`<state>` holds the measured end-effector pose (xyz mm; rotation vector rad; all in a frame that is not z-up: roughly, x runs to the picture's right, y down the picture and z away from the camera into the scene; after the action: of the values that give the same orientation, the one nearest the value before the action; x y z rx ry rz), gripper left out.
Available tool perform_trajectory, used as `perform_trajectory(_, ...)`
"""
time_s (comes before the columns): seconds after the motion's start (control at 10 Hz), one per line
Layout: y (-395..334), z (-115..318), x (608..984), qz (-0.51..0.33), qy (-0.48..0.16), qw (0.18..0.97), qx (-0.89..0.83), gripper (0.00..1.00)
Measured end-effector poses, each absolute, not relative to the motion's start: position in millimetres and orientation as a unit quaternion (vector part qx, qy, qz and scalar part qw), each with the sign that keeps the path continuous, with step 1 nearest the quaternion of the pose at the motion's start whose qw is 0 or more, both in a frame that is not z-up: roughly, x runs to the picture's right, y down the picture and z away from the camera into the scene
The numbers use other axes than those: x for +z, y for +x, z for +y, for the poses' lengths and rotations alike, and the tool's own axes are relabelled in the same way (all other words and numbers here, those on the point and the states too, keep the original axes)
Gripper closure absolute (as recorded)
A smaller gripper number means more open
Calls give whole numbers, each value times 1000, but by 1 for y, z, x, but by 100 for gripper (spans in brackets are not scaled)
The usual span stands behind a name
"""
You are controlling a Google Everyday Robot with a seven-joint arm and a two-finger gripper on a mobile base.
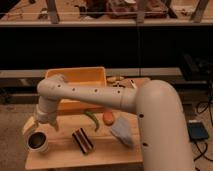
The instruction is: Stack cups into tray
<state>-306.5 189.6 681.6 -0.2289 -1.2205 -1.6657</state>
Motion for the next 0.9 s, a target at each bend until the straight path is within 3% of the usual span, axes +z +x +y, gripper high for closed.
perform_trajectory(0.1,-306,193,684,-493,-101,507,-700,21)
perform_trajectory(0.4,-291,199,700,-457,-120,520,-712,45)
perform_trajectory(0.9,-276,202,722,-446,-138,535,-704,48)
